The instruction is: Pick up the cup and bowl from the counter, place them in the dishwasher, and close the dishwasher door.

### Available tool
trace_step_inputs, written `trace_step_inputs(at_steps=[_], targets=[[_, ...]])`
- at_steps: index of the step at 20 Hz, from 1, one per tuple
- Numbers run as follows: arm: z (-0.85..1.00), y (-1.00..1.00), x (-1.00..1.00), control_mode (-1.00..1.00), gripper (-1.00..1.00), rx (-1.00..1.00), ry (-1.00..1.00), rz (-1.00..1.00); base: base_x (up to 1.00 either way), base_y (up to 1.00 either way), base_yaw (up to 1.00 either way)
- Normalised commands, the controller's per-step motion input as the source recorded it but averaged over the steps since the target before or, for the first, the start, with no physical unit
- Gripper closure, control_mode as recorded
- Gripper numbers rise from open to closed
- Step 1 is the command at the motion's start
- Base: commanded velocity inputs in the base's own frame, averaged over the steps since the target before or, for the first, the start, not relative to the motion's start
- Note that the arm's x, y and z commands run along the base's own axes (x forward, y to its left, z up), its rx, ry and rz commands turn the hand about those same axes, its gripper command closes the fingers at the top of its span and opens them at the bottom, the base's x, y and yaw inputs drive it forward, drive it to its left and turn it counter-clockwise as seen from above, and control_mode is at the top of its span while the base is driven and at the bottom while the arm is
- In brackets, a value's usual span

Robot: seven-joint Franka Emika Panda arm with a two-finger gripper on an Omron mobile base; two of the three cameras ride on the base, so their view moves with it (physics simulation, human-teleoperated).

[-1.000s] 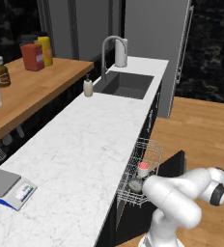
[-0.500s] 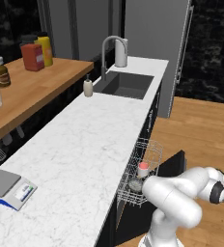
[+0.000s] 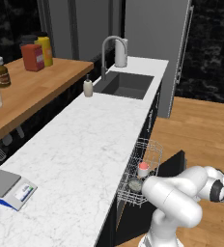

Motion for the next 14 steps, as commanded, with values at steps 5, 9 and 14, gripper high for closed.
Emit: trace_step_inputs(at_steps=[5,9,14], targets=[[-0.31,-0.17,0.03,-1.00,-1.00,0.00,0.19,-0.10,0.00,0.00,0.00],[-0.18,-0.77,-0.05,-1.00,-1.00,0.00,0.07,-0.10,0.00,0.00,0.00],[-0.28,-0.35,-0.04,-1.00,-1.00,0.00,0.03,-0.08,0.00,0.00,0.00]])
